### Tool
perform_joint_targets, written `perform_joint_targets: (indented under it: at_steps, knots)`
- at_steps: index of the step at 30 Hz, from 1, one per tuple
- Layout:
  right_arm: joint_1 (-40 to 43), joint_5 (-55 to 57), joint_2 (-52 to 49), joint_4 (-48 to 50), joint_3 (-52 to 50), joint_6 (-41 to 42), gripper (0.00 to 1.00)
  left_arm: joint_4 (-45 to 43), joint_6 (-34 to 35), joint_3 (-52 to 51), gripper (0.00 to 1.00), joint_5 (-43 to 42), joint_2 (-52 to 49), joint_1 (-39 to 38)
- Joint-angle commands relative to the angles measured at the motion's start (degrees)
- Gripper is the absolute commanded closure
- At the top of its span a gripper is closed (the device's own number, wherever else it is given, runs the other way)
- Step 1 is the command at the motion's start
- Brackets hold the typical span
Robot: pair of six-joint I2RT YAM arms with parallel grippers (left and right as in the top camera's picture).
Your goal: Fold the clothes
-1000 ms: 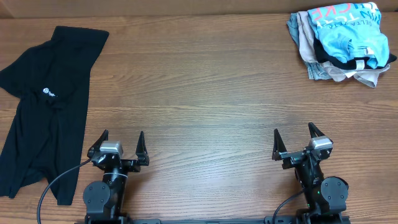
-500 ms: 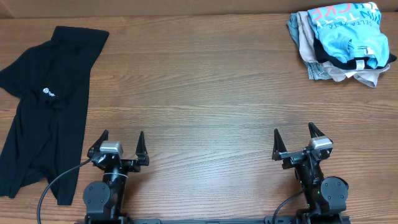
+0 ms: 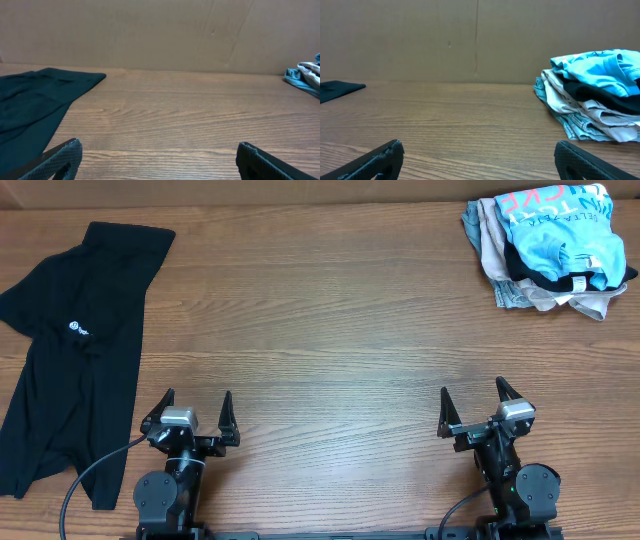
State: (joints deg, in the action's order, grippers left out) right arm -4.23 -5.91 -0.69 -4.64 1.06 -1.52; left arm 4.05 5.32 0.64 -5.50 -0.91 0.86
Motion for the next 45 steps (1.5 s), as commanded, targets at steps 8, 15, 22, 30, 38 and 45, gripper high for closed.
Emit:
perform_joint_targets:
  at_steps: [8, 15, 22, 30, 38, 45]
  knots:
    - [-0.31, 0.52, 0.52, 0.28, -0.61, 0.00, 0.00, -0.02, -1.73, -0.37, 0.00, 0.66, 0.63, 0.24]
    - [-0.31, 0.52, 0.52, 0.28, -0.61, 0.00, 0.00, 0.02, -1.73, -0.37, 0.00, 1.86, 0.63, 0.24]
    - [-0.31, 0.22, 0.52, 0.94, -0.61, 0.02, 0.00, 0.00, -1.68, -0.37, 0.00, 1.81, 0.63, 0.24]
    - [-0.31, -3.45, 0.52, 10.05, 0.31, 1.84, 0.00, -6.43, 0.94, 2.23, 0.00, -2.27, 0.63, 0.24]
    - [-0.31, -5.20, -3.17, 2.56, 14.32, 2.16, 0.00, 7.82, -2.82, 20.92, 0.00, 2.43, -6.36, 0.24]
    - [-0.31, -10.38, -19.30, -7.48, 32.74, 2.16, 0.00, 18.40, -2.82, 41.90, 0.00, 2.60, -24.65, 0.24]
